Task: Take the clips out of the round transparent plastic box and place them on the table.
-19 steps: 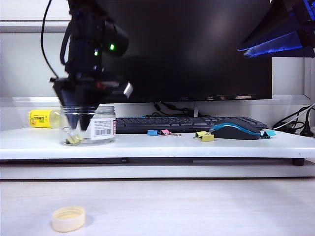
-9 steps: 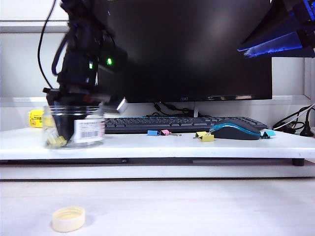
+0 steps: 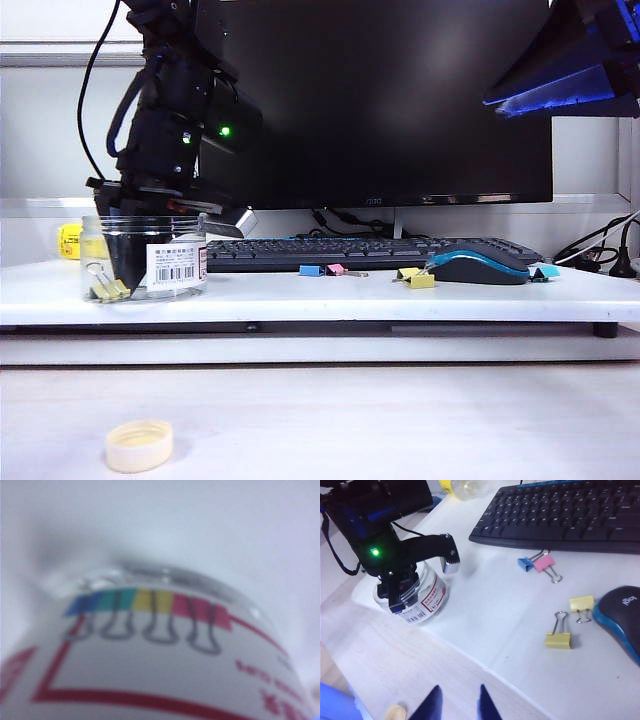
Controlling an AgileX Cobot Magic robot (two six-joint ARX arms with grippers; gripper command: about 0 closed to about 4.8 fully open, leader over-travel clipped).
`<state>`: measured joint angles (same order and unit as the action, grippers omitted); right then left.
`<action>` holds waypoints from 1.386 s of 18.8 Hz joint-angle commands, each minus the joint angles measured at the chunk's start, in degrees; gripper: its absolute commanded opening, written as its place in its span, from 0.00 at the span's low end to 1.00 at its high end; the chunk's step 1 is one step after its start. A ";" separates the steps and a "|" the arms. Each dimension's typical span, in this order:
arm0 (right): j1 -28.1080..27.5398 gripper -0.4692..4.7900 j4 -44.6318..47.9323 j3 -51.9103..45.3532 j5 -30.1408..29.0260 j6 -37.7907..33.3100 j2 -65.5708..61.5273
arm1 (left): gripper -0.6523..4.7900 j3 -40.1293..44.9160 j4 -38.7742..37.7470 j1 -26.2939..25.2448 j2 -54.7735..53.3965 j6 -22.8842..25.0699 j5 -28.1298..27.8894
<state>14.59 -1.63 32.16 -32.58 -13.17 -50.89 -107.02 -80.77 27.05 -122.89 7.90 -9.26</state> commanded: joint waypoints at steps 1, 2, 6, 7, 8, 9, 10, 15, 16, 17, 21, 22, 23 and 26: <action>0.02 0.28 0.39 0.22 0.74 0.20 0.11 | 0.14 -1.11 6.97 -0.15 -1.33 -1.11 0.42; 0.02 0.28 0.39 0.22 0.76 0.20 0.11 | 0.14 -2.21 6.64 -0.13 -1.33 -1.27 0.44; 0.02 0.28 0.42 0.22 1.01 0.37 0.09 | 0.14 -6.49 5.27 -0.13 -0.46 -1.60 0.17; 0.02 0.28 0.42 0.22 1.03 0.42 0.09 | 0.14 -7.89 5.44 -0.13 0.22 -1.99 0.31; 0.02 0.28 0.44 0.22 1.18 0.68 0.09 | 0.14 -10.01 4.02 -0.11 0.61 -2.10 0.48; 0.02 0.28 0.46 0.22 1.18 0.90 0.09 | 0.14 -11.65 1.68 -0.11 0.66 -2.12 0.46; 0.02 0.28 0.48 0.22 1.18 0.90 0.09 | 0.14 -12.61 -0.57 -0.11 0.68 -2.21 0.42; 0.02 0.28 0.52 0.22 1.14 0.90 0.11 | 0.14 -12.24 -1.81 0.42 0.85 -3.21 2.67; 0.02 0.28 0.52 0.22 1.11 0.87 0.11 | 0.16 -12.24 -1.95 0.46 0.85 -3.17 2.82; 0.02 0.28 0.52 0.22 0.92 0.87 0.09 | 0.16 -12.24 -2.12 0.52 0.90 -2.43 2.93; 0.02 0.28 0.37 0.22 0.92 0.87 0.11 | 0.16 -10.78 -2.36 0.50 2.05 -0.92 2.86; 0.02 0.28 0.37 0.22 0.92 0.87 0.11 | 0.16 -8.66 -2.36 0.50 3.21 -0.46 2.56; 0.02 0.28 0.39 0.22 0.96 0.90 0.11 | 0.16 -6.69 -2.36 0.42 4.20 0.20 1.29; 0.02 0.28 0.52 0.22 0.94 0.96 0.09 | 0.16 -4.79 -2.36 -0.31 5.16 0.24 0.48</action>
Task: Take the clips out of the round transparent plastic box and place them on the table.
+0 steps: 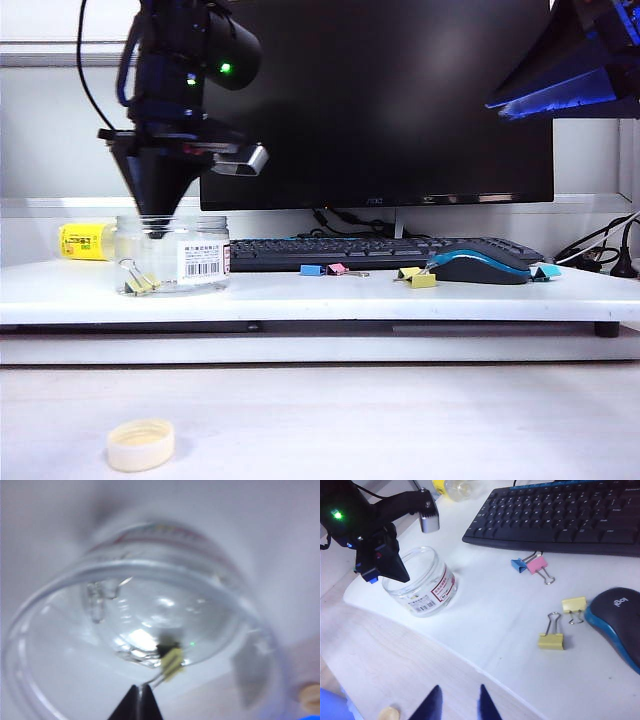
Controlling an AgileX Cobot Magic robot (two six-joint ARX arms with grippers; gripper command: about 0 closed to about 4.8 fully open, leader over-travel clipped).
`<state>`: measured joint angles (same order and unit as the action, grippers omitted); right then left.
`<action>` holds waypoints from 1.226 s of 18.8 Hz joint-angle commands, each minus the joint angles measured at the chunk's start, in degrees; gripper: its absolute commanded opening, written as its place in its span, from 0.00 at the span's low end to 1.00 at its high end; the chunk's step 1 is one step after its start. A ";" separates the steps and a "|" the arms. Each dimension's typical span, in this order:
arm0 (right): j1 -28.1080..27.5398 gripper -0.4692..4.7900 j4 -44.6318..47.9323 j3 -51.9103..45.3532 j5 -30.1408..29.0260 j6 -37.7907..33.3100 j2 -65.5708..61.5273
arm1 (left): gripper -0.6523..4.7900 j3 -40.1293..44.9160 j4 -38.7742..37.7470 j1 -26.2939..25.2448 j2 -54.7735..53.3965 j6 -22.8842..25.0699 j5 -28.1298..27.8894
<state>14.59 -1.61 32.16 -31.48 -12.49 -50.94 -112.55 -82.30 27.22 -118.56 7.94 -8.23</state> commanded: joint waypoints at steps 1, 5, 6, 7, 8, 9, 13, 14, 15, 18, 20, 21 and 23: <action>0.02 0.28 0.50 0.22 -0.15 0.28 0.13 | 0.16 1.62 -0.83 -0.55 1.29 0.24 -0.55; 0.02 0.28 0.46 0.22 -0.15 0.28 0.13 | 0.18 4.79 -0.83 -1.38 1.88 0.66 -0.55; 0.02 0.28 0.48 0.22 -0.15 0.28 0.13 | 0.18 4.81 -0.83 -1.64 1.88 0.66 -0.52; 0.02 0.28 0.48 0.22 -0.15 0.28 0.13 | 0.18 4.81 -0.83 -1.66 1.88 0.66 -0.44; 0.02 0.28 0.46 0.22 -0.15 0.28 0.13 | 0.25 4.81 -0.83 -1.68 1.88 0.63 0.57; 0.02 0.28 0.48 0.22 -0.15 0.28 0.13 | 0.33 4.81 -0.83 -1.68 1.88 0.68 1.73; 0.02 0.28 0.46 0.22 -0.15 0.28 0.13 | 0.34 4.81 -0.83 -1.68 1.88 1.09 3.39; 0.02 0.28 0.46 0.22 -0.15 0.28 0.13 | 0.34 4.81 -0.83 -1.70 1.88 1.11 4.02; 0.02 0.28 0.46 0.22 -0.15 0.28 0.13 | 0.34 4.81 -0.83 -1.70 1.88 1.18 4.68; 0.02 0.28 0.46 0.22 -0.15 0.31 0.13 | 0.34 5.03 -0.81 -1.70 1.84 1.27 6.01; 0.02 0.28 0.46 0.22 -0.15 0.31 0.13 | 0.34 6.36 -0.81 -1.70 1.84 1.29 6.01; 0.02 0.28 0.46 0.22 -0.15 0.31 0.13 | 0.34 7.45 -0.83 -1.73 1.81 1.31 5.88; 0.02 0.28 0.46 0.22 -0.13 0.31 0.13 | 0.34 8.35 -0.83 -1.73 1.46 1.51 5.68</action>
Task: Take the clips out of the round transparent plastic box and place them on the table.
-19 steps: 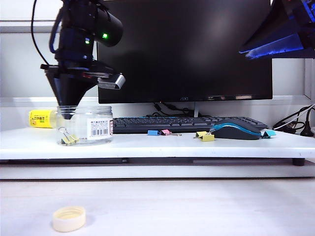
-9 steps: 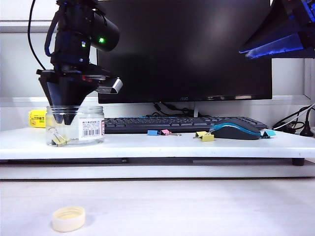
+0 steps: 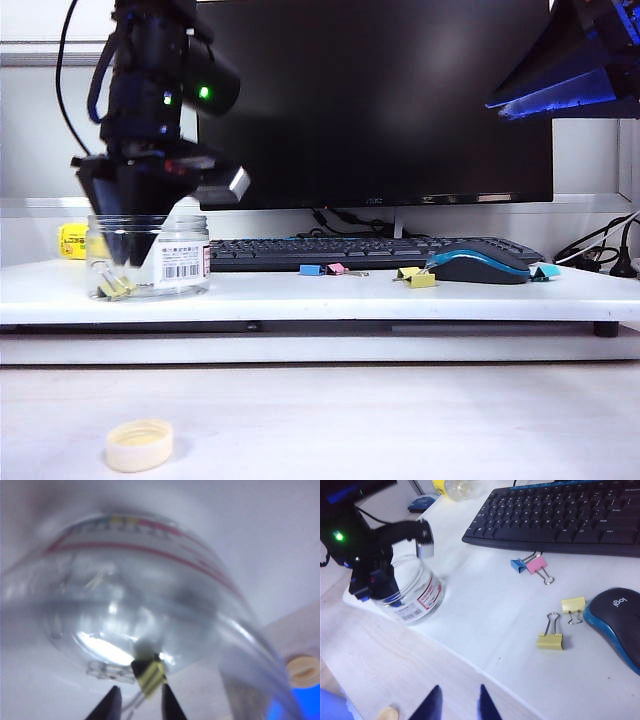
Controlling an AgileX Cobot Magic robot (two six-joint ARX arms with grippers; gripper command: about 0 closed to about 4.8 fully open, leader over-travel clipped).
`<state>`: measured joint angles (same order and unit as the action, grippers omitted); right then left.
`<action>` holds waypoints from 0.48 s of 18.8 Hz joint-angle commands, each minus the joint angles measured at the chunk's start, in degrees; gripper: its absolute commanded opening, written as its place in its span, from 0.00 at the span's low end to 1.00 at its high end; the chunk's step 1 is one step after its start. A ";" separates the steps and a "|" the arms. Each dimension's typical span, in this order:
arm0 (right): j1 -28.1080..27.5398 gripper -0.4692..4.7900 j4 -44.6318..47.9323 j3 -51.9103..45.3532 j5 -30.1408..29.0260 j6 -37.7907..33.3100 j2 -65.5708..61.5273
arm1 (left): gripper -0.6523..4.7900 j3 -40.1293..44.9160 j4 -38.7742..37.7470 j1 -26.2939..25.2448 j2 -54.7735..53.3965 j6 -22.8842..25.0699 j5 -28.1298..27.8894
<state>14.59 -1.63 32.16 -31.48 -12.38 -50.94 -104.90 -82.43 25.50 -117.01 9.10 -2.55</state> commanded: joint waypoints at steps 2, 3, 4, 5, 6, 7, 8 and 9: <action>0.02 0.28 0.48 0.22 -0.15 0.20 0.13 | 0.34 0.76 -0.70 0.02 -0.90 0.39 -0.02; 0.02 0.28 0.48 0.22 -0.15 0.20 0.13 | 0.34 0.83 -0.68 0.02 -1.29 0.37 -0.04; 0.02 0.28 0.46 0.22 -0.15 0.20 0.13 | 0.33 0.92 -0.70 0.02 -1.99 0.35 -0.13; 0.02 0.28 0.39 0.22 -0.15 0.20 0.13 | 0.33 0.92 -0.70 0.02 -2.60 0.33 -0.22; 0.02 0.28 0.39 0.22 -0.15 0.20 0.13 | 0.33 0.92 -0.70 0.02 -3.52 0.33 -0.28; 0.02 0.28 0.37 0.22 -0.13 0.24 0.13 | 0.33 0.92 -0.72 0.07 -4.92 0.26 -0.48; 0.02 0.28 0.37 0.22 -0.13 0.24 0.13 | 0.33 0.92 -0.79 0.09 -5.97 -0.17 -1.68; 0.02 0.28 0.37 0.22 -0.07 0.37 0.13 | 0.33 0.94 -0.79 0.07 -6.64 -0.50 -3.06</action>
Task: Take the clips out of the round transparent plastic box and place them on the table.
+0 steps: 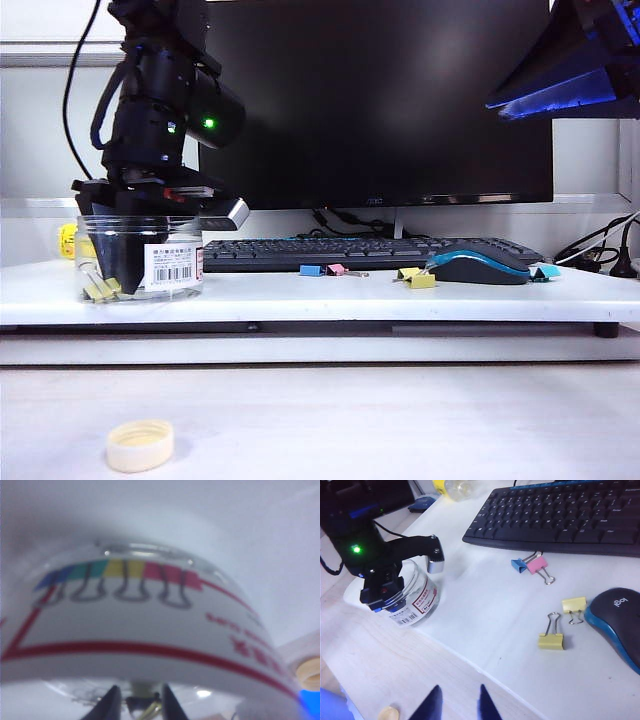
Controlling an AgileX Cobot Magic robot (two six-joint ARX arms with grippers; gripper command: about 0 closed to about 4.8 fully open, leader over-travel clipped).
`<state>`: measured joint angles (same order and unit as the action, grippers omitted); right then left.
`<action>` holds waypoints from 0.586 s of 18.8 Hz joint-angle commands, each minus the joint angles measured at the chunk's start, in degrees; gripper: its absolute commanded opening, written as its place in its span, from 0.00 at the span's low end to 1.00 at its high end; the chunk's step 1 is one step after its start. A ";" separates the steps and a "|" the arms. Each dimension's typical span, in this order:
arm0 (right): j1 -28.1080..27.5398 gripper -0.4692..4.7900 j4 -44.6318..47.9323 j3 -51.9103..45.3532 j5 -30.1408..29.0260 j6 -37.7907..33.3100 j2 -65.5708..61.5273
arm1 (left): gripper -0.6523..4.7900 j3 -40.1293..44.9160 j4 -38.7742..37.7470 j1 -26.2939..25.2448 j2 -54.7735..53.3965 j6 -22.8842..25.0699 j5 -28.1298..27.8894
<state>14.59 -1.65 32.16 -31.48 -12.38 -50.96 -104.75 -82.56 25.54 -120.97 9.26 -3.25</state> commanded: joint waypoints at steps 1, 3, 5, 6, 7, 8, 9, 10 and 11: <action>0.00 0.28 0.42 0.22 0.44 0.46 0.15 | 0.27 0.79 -0.63 0.02 -3.30 -0.77 -4.09; 0.00 0.28 0.46 0.22 1.16 0.48 0.15 | 0.24 0.76 -0.22 0.02 -3.39 -0.92 -5.68; 0.00 0.28 0.48 0.22 1.62 0.48 0.15 | 0.24 0.74 -0.17 0.00 -3.39 -0.90 -6.21; 0.00 0.28 0.50 0.22 1.60 0.48 0.15 | 0.24 0.72 -0.04 0.00 -3.39 -0.90 -6.80; 0.00 0.28 0.55 0.22 1.62 0.48 0.15 | 0.24 0.70 0.22 0.02 -3.37 -1.09 -8.66; 0.00 0.28 0.59 0.22 1.62 0.48 0.15 | 0.24 0.63 0.79 0.02 -3.32 -1.38 -10.12; 0.00 0.28 0.57 0.22 1.60 0.46 0.15 | 0.24 0.26 0.98 0.02 -3.28 -1.84 -10.62; 0.00 0.28 0.59 0.22 1.60 0.46 0.15 | 0.24 -0.87 1.09 0.02 -3.26 -2.40 -10.71; 0.00 0.28 0.57 0.22 1.60 0.46 0.15 | 0.24 -2.27 1.16 0.00 -3.28 -2.43 -10.67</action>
<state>14.59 -1.63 32.16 -29.95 -12.14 -50.94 -106.41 -82.74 25.80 -122.69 7.88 -11.73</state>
